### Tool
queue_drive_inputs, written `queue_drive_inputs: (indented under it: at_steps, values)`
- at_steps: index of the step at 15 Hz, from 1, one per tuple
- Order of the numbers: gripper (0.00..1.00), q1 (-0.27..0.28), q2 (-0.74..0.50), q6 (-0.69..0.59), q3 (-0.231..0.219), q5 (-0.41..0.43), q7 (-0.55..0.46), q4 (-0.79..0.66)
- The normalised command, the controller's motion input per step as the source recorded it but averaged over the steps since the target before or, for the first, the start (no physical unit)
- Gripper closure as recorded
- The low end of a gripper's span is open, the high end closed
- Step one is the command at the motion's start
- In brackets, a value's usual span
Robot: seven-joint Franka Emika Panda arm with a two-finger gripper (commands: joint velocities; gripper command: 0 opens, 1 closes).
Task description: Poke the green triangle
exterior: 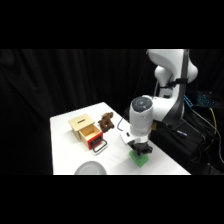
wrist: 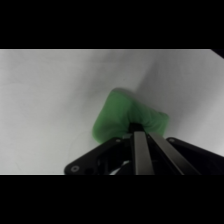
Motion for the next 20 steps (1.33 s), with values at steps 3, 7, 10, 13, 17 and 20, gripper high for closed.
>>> queue_drive_inputs:
  at_steps: [3,7,10,13,17,20]
  values:
    - [0.92,0.016,-0.43,-0.18,0.005,-0.013,0.07,-0.14]
    - [0.42,-0.004,-0.51,-0.24,-0.002,0.009,0.08,-0.15]
    - [0.08,-0.042,-0.49,-0.36,0.006,0.107,0.02,-0.09]
    - [0.0,-0.045,-0.45,-0.32,-0.03,0.075,0.03,-0.04]
    - [0.0,-0.031,-0.35,-0.29,-0.022,0.123,0.01,0.01]
    - [0.0,-0.005,-0.23,-0.25,-0.003,0.067,0.09,0.05]
